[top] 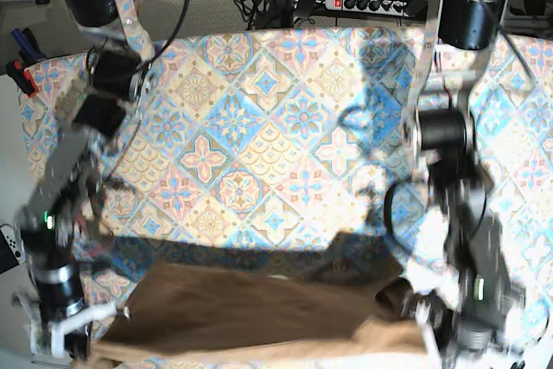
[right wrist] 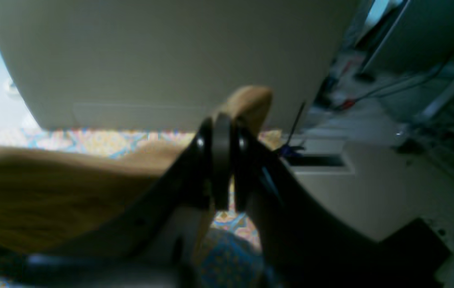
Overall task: Layout the t-shirt on the table in an organized manner, then fold the t-shirt properly
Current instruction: 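Lift the t-shirt high with both grippers and swing it down flat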
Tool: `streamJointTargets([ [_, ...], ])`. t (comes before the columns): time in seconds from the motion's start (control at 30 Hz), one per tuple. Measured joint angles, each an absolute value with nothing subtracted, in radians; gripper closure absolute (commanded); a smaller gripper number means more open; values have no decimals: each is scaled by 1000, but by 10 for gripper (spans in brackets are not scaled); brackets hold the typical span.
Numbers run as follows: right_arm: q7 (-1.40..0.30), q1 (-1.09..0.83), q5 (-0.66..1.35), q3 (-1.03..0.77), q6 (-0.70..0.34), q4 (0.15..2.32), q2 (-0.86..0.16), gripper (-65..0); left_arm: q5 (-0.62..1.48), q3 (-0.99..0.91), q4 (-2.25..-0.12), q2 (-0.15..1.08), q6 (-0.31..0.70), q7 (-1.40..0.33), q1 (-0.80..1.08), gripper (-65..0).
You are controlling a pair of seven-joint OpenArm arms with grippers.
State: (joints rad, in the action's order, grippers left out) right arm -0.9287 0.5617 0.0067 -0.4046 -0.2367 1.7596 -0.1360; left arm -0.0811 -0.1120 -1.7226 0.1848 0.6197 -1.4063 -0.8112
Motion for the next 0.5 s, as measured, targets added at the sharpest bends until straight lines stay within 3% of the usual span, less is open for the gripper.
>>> streamJointTargets([
  [0.1, -991, 437, -16, -417, -228, 1772, -135, 0, -70, -107, -1908, 193, 645, -1404, -617, 0],
  [0.2, -947, 331, -1, -417, -235, 1785, -135, 0, -61, -105, -2009, 203, 673, -1399, -442, 0],
  [0.37, -813, 117, -2, -418, -229, 1771, -84, 0, -72, -112, -2026, 221, 678, -1406, -165, 0],
  [0.5, -736, -2, -2, -465, -231, 1728, -25, 0, -77, -110, -2025, 214, 678, -1311, 44, 0],
])
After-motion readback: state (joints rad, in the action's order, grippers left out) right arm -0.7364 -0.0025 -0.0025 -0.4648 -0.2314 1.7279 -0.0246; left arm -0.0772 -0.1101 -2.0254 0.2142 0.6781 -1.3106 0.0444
